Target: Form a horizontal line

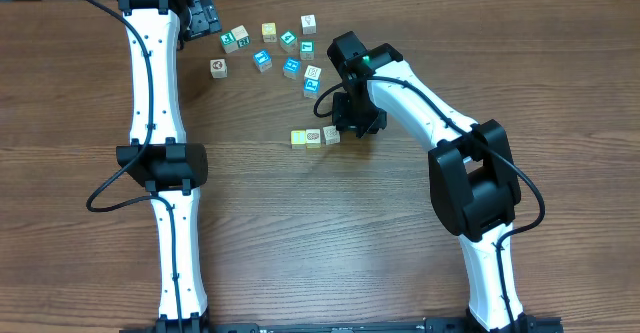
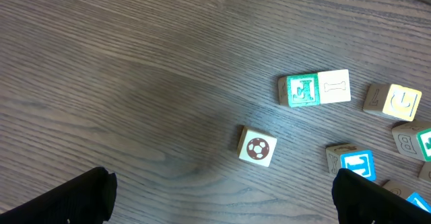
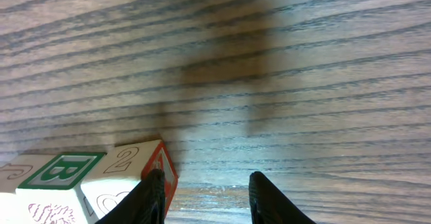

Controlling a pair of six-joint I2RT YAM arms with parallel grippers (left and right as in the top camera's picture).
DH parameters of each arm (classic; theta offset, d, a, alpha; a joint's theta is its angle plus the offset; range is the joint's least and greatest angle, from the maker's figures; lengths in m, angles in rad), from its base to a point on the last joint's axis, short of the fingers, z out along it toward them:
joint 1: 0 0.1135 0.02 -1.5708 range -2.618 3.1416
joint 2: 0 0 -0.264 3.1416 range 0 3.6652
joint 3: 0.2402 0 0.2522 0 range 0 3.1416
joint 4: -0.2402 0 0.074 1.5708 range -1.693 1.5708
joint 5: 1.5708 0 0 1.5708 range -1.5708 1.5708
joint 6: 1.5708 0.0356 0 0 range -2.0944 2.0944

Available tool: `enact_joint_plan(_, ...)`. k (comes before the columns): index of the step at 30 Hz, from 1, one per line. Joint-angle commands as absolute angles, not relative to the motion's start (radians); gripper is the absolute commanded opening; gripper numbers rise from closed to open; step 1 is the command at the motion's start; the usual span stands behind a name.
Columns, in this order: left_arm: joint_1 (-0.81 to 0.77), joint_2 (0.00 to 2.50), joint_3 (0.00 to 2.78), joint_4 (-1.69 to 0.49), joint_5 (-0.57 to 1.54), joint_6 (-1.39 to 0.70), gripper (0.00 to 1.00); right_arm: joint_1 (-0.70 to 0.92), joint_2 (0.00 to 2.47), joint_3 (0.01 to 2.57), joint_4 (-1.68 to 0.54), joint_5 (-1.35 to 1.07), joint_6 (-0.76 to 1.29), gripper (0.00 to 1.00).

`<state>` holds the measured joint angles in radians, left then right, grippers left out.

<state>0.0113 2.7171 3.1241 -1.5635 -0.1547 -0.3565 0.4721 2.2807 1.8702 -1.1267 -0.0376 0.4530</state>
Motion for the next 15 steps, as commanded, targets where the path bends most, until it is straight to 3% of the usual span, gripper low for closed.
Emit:
enact_joint_plan(1,0.013,2.687,3.142,-1.562,-0.164,-0.344,1.0,0.476,2.241,1.897,-1.139,-0.047,0.437,0.37)
enact_joint_plan(15,0.013,2.687,3.142,-1.562,-0.164,-0.344,1.0,0.477,2.241,1.897,-1.16,-0.085,0.437,0.37)
